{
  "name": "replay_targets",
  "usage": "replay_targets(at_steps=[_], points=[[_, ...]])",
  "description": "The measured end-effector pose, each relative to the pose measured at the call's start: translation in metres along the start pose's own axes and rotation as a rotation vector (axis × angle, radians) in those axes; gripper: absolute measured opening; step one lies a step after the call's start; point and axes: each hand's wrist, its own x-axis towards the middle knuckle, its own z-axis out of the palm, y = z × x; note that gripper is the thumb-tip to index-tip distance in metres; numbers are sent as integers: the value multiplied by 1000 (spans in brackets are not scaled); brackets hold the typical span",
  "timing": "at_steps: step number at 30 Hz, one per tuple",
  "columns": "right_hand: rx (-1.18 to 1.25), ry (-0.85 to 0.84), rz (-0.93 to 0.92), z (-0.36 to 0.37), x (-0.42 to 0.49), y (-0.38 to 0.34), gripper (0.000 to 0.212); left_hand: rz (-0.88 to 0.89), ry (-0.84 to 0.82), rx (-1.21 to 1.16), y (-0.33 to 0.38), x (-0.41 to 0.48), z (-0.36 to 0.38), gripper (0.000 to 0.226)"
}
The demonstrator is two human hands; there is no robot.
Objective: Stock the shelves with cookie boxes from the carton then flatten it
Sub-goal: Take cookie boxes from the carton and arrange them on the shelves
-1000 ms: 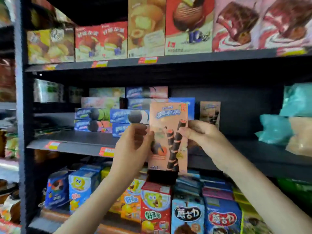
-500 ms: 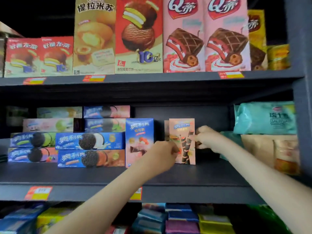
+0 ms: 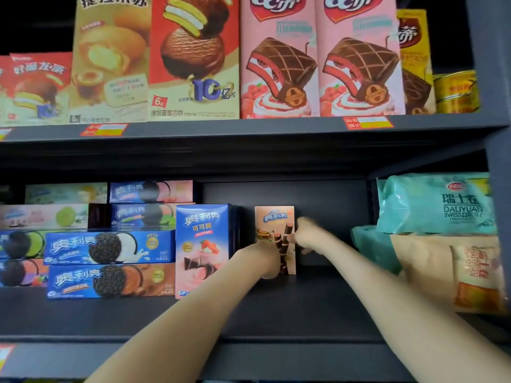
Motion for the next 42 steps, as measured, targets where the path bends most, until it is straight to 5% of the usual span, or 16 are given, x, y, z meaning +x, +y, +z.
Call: replay_targets(at_steps=[12,17,23,33,42], points=[[-113,-9,-7,14,13,7,20,-64,-11,-100,1,0,-10,33],[-61,-9,-9,9,6,8,5,-110,182,-334,8,-13,-18,33],[-122,117,12,-4,-14,-4,18,-67,278,-488,-4,-32,-15,24],[47,115,-234,-14,-132,-44,17,-52,626,-766,-13,-120,-15,21],[231,-57,-448,52,-264,-51,5,-136,675,-938,-63,-247,86,19]])
